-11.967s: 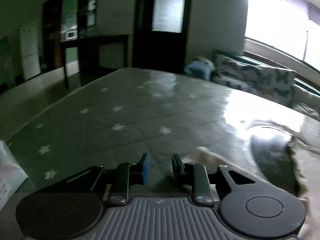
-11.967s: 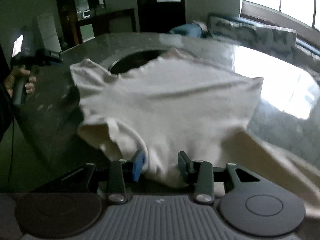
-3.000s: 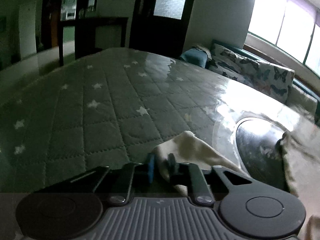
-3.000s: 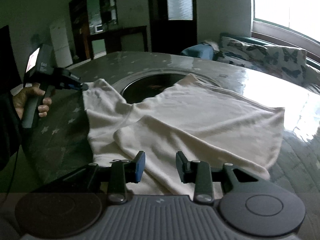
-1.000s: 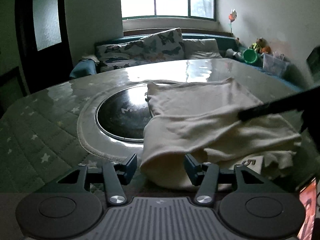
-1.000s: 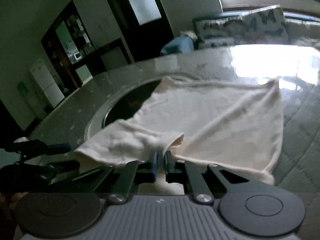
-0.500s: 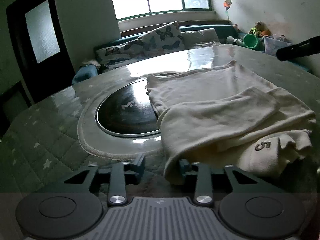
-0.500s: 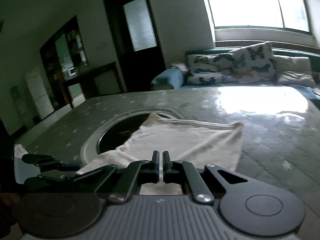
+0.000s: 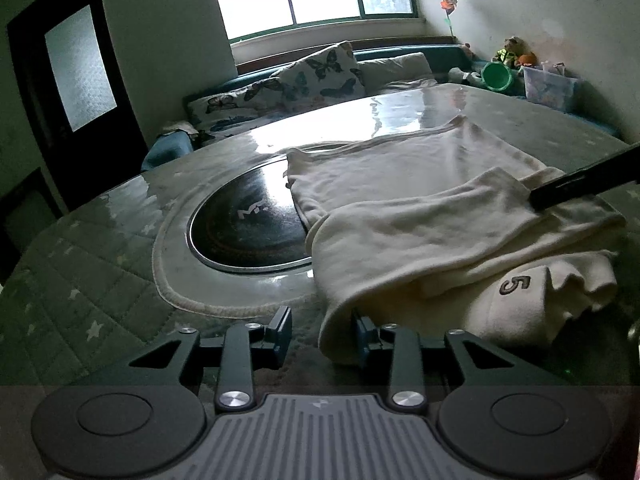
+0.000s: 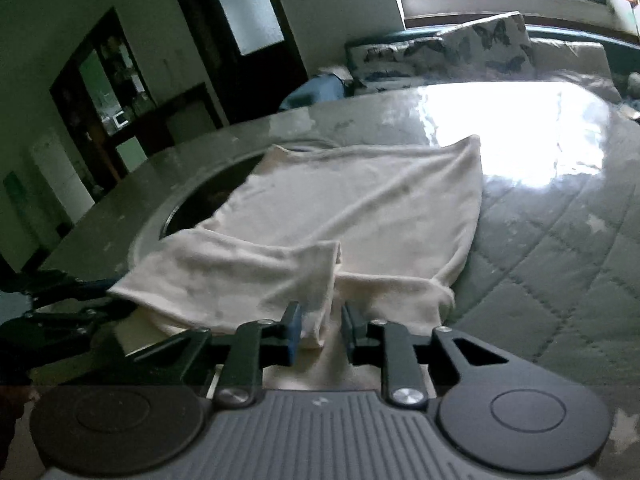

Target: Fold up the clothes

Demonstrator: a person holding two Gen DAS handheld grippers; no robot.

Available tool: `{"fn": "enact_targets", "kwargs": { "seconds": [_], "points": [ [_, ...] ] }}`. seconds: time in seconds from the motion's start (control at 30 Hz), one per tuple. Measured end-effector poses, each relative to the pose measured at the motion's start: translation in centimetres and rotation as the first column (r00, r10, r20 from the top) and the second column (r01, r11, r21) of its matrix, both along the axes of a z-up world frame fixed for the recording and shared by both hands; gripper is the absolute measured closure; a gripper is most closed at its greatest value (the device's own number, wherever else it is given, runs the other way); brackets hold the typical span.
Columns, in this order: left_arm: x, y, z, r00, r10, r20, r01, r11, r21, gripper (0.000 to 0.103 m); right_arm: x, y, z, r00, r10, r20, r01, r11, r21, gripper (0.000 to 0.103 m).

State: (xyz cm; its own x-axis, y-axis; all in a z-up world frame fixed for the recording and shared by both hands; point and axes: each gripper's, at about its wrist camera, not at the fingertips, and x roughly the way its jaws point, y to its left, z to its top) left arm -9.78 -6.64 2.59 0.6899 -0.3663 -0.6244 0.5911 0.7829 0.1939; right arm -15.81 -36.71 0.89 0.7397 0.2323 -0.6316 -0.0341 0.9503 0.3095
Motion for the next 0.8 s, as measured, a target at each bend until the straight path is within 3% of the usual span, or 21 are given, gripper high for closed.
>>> {"fn": "enact_targets", "kwargs": {
  "seconds": [0.1,0.13,0.17,0.47,0.73,0.8],
  "points": [
    [0.0,0.1,0.0,1.000,-0.002,0.003,0.002,1.000,0.005,0.067,0.2,0.3,0.0,1.000,0.012,0.000,-0.012,1.000,0.008,0.085],
    [0.0,0.0,-0.1,1.000,-0.002,0.006,0.002,1.000,0.008,0.067,0.2,0.5,0.1,1.000,0.020,-0.001,-0.020,1.000,0.004,0.095],
    [0.0,0.0,-0.1,1.000,-0.002,0.011,0.002,1.000,0.014,0.065,0.1,0.7,0.3,1.000,0.024,0.005,-0.024,1.000,-0.011,0.099],
    [-0.2,-0.2,-0.4,1.000,-0.011,0.029,0.010,0.999,0.032,0.065,-4.0,0.7,4.3,0.993,0.010,0.114,0.003,0.994,-0.107,0.099],
    [-0.3,-0.2,-0.5,0.999,-0.028,0.039,0.026,0.998,0.052,0.065,-5.6,0.2,1.8,1.000,-0.019,0.018,0.021,0.993,-0.112,0.096],
    [-0.4,-0.1,-0.4,0.999,-0.029,0.038,0.027,0.998,0.059,0.056,-5.6,0.1,2.0,0.999,-0.022,0.023,0.025,0.993,-0.118,0.091]
  ]
}}
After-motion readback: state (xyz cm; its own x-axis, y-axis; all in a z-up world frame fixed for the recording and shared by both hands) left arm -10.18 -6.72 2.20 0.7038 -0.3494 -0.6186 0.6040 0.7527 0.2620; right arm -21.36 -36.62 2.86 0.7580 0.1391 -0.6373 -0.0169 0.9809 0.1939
